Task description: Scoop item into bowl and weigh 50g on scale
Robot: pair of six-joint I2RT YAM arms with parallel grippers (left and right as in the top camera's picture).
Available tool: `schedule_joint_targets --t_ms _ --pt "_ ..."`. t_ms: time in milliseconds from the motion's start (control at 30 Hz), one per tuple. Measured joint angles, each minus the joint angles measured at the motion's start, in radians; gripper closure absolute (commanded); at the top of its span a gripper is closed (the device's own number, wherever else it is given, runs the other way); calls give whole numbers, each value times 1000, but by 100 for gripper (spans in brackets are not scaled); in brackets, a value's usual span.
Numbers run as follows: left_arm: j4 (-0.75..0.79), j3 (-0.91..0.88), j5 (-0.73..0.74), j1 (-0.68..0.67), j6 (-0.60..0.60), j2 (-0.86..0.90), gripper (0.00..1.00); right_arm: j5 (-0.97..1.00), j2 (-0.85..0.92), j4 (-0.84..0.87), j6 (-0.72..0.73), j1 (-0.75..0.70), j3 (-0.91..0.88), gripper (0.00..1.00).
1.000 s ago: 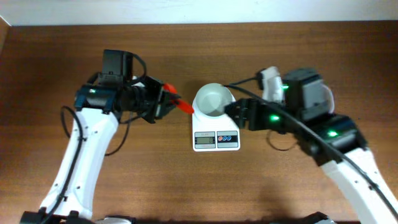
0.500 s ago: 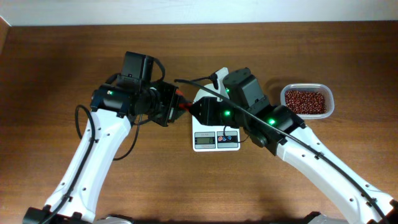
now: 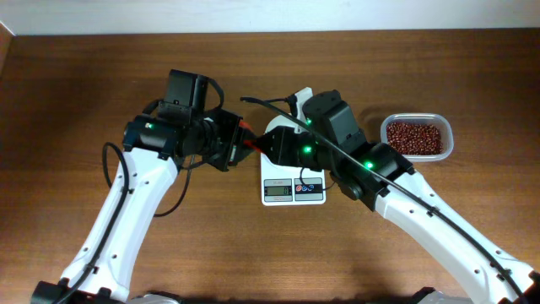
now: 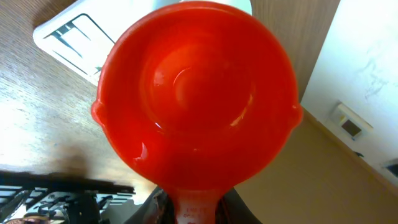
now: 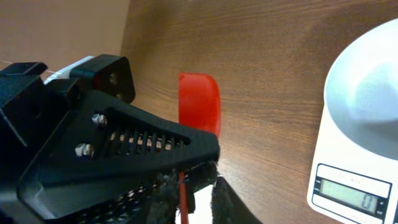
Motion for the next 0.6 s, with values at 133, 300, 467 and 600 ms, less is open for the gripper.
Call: schedule_joint_targets --t_ms 133,300,467,600 --pt "2 0 3 0 0 0 100 -7 0 2 0 0 0 89" --pt "2 0 3 -1 0 0 100 -18 0 -2 2 0 2 96" --pt "11 0 -1 -1 12 0 22 -2 0 -17 -28 0 5 96" --pt "13 0 -87 -2 292 0 0 3 0 -24 -82 -3 5 96"
